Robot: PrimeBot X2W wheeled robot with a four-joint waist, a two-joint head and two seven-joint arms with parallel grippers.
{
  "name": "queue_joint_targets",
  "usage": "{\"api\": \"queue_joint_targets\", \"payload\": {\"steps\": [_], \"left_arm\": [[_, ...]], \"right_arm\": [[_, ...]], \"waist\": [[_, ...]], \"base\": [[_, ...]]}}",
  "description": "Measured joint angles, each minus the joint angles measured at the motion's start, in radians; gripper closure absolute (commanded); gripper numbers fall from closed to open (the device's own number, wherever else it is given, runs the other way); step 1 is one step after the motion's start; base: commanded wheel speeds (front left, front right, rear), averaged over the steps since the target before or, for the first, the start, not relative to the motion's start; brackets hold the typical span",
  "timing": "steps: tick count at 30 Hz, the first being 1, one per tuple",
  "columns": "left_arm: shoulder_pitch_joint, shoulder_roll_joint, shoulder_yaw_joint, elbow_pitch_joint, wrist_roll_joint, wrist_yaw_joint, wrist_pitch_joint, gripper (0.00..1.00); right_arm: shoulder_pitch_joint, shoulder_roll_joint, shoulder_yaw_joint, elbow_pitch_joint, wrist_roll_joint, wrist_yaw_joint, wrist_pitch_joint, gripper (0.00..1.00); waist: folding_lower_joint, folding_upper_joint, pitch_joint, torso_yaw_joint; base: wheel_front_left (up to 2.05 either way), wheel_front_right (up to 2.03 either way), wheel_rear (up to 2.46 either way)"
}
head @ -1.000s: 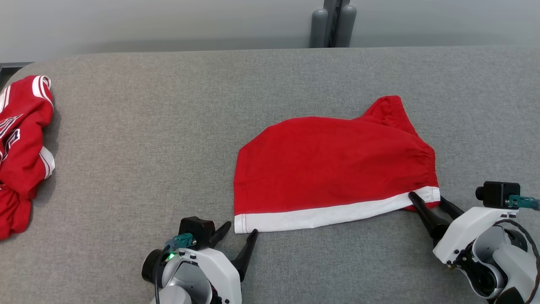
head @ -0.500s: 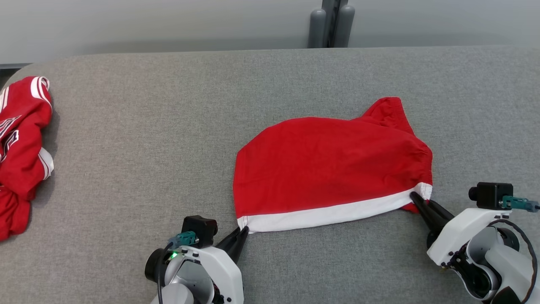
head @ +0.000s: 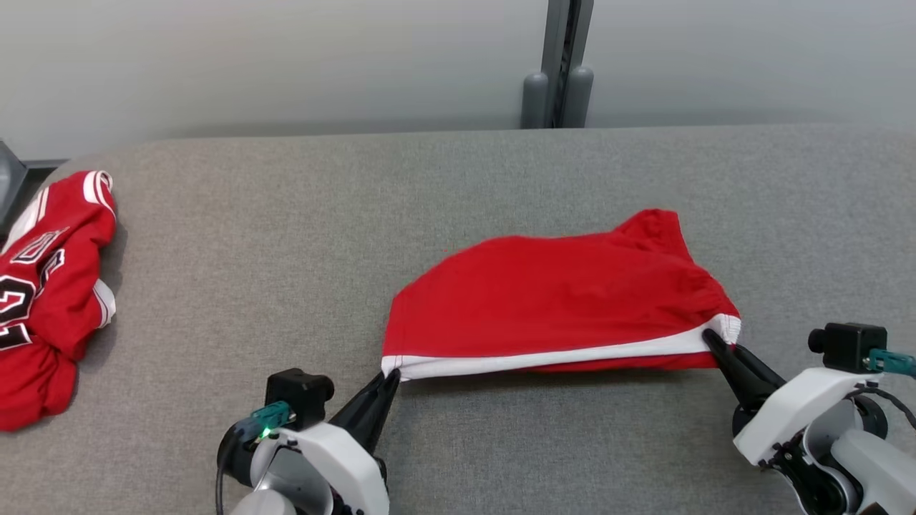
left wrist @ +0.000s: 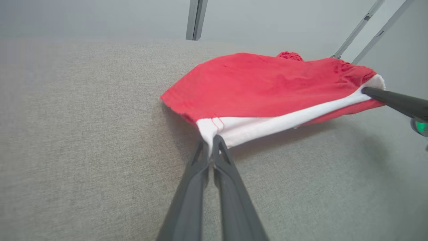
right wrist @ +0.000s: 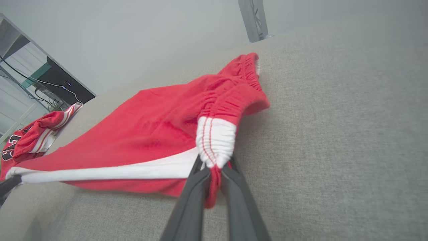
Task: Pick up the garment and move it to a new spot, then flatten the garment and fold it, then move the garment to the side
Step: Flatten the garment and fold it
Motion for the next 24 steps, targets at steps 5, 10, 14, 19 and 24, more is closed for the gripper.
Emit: {"api": "queue_joint_targets", "payload": {"steps": [5,10,14,19,24], "left_arm": [[0.061,0.044,0.014,-0.132,-0.022,0.002,0.044,1.00],[0.147,0.097,0.042,-0.356,-0.046,0.045,0.107,1.00],[0.202,0.122,0.050,-0.491,-0.053,0.081,0.159,1.00],[0.217,0.132,0.052,-0.557,-0.059,0.095,0.189,1.00],[0.149,0.159,0.056,-0.575,-0.019,0.102,0.207,1.00]], "right_arm": [[0.034,-0.032,-0.013,-0.055,-0.009,0.000,-0.014,1.00],[0.085,-0.058,-0.089,-0.168,-0.034,0.001,-0.015,1.00],[0.141,-0.060,-0.154,-0.263,-0.059,0.001,-0.016,1.00],[0.165,-0.058,-0.180,-0.322,-0.095,0.001,-0.017,1.00],[0.131,-0.066,-0.190,-0.341,-0.127,0.001,-0.002,1.00]], "waist": [[0.0000,0.0000,-0.039,0.003],[0.0000,0.0001,-0.059,-0.001],[0.0000,0.0000,-0.059,-0.005],[0.0000,0.0000,-0.058,-0.012],[0.0000,0.0000,-0.043,-0.014]], "base": [[0.00,0.00,0.00],[0.00,0.00,0.00],[0.00,0.00,0.00],[0.00,0.00,0.00],[0.00,0.00,0.00]]}}
